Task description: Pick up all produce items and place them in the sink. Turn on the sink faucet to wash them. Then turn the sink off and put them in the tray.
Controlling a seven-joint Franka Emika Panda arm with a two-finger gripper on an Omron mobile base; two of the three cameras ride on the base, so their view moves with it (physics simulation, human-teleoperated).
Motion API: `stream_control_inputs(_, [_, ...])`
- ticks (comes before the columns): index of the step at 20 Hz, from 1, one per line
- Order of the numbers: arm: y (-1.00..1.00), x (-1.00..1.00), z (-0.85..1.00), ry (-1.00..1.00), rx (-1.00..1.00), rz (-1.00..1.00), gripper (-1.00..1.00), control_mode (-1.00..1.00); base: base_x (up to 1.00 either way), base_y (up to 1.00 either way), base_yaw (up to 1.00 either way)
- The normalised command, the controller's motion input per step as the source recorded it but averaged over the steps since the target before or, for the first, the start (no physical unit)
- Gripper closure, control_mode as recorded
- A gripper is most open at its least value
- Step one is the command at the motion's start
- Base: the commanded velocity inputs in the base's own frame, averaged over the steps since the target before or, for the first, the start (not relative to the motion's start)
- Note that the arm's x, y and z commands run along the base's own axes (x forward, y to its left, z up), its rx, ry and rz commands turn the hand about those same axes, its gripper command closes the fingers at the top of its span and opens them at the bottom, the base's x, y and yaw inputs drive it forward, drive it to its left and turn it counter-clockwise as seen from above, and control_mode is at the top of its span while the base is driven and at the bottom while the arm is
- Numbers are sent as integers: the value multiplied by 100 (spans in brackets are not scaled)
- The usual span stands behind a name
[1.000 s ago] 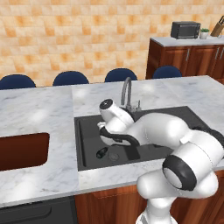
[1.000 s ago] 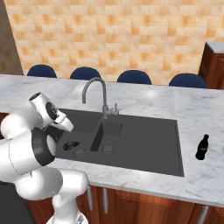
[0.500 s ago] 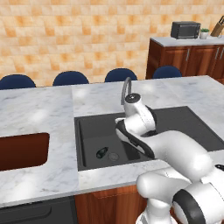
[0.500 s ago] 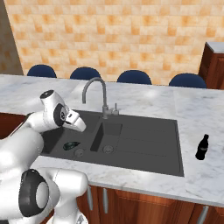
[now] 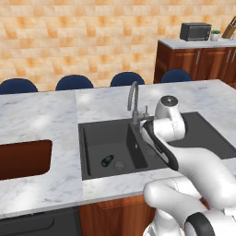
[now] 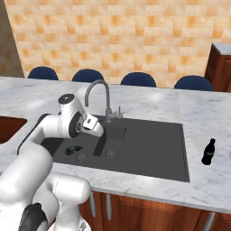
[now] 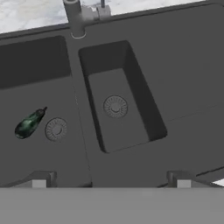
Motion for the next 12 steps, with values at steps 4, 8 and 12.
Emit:
stream_control_inputs(4, [-24, 17, 6, -20, 8, 12, -100, -100, 0, 0, 0])
stream_control_inputs(8, [-23, 10, 0, -34, 0, 11, -100, -100, 0, 0, 0])
stream_control_inputs(12, [-24, 13, 1, -37, 0, 9, -100, -100, 0, 0, 0])
